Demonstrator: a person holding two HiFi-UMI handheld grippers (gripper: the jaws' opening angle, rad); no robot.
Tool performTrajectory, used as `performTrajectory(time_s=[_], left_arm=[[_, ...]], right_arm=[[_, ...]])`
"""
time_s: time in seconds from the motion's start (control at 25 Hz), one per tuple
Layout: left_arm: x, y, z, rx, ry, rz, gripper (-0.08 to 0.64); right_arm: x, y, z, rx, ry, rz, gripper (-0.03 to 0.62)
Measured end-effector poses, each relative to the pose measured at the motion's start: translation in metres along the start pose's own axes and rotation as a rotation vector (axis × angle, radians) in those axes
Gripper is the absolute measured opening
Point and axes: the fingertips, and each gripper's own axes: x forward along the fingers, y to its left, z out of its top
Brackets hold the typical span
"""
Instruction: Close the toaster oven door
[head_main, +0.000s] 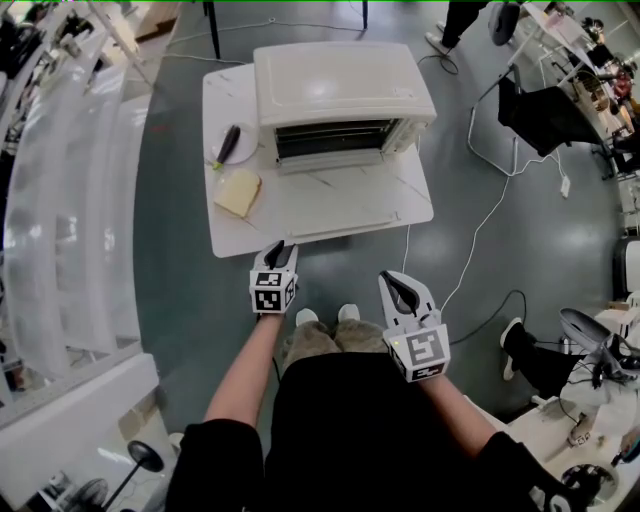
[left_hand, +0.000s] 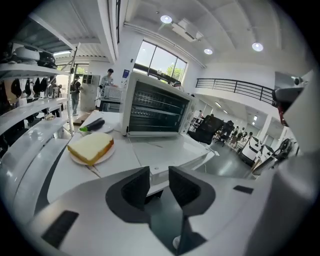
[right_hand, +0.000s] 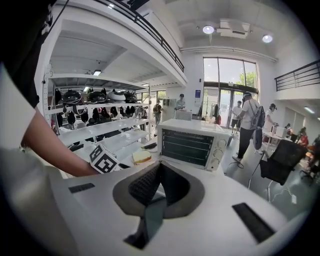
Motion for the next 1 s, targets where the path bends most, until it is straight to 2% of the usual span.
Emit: performTrajectory(time_s=[0.24,0.56,1.0], left_arm=[[0.021,-0.001,-0.016,-0.045,0.037,-0.015,0.118],[0.048,0.003,-0.029,-0.099,0.058,0.006,0.118],[0.071,0.003,-0.034,-0.095,0.094,0.021,0.118]], right_arm=[[0.002,-0.007,-0.008,0.017,0.019,-0.023,0.021],[0.012,-0.02,-0.009,0.027,0.023,-0.037,0.021],[0.002,-0.036,-0.021,0.046,0.051,-0.057,0.021]])
